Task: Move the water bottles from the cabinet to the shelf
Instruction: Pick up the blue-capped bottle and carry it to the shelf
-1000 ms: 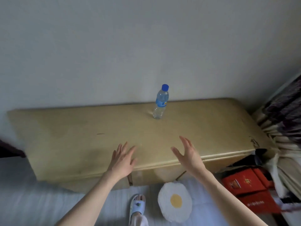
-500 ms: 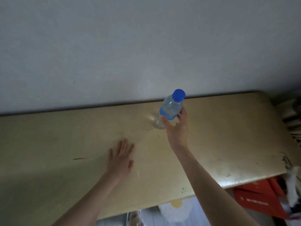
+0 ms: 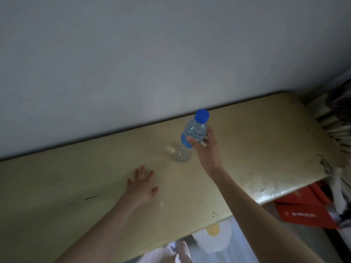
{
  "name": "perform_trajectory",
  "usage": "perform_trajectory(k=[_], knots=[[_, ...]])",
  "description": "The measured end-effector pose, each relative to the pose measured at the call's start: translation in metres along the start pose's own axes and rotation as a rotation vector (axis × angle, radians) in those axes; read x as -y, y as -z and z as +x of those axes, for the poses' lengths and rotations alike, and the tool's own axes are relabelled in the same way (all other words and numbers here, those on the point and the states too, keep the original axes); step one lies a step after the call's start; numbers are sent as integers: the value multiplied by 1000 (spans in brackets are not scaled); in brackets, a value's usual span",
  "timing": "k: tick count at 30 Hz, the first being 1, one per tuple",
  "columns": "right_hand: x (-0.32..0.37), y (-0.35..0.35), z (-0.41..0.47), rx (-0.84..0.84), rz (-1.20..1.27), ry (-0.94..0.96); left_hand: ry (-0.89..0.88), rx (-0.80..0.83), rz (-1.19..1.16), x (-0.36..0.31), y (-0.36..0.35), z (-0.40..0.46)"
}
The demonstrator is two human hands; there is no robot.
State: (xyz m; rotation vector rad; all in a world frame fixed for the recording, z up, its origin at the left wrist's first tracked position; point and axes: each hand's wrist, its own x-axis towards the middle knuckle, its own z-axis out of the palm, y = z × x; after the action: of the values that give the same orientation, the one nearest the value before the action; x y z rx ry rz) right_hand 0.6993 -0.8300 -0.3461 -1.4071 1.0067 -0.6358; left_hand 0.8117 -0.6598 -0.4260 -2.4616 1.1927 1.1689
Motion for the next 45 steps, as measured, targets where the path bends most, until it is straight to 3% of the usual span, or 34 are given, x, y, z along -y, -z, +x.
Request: perform_trajectory(k=[5,8,14,18,26,32,35,41,45], knots=[[-6,55,-70,-17,7,-40,-100,-39,3,-39,13,-24],[-5,103,-123,-139,39,-53,-212,-96,-44,-83,10,-58],[7,221,-259,-438,177,-40,-627,-308,-48,-203,-12,-160],[9,295,-380,-645,164,11,-974,-304,-2,-282,-59,-236],[-12,383,-671,-1139,179,0,-1485,-159,159,-401,-226,-419],[-46,397,-889,-1635,142,-29,-1851,53,482,-475,-372,-559],[-50,399,-950,-1731,152,-40,-1998,51,549,-508,-409,-601],[-78,425,-1131,-2138,64,-77,-2292,182,649,-578,-557,-758],[-102,453,-1235,-2314,65,-119,-2463,275,705,-606,-667,-844]])
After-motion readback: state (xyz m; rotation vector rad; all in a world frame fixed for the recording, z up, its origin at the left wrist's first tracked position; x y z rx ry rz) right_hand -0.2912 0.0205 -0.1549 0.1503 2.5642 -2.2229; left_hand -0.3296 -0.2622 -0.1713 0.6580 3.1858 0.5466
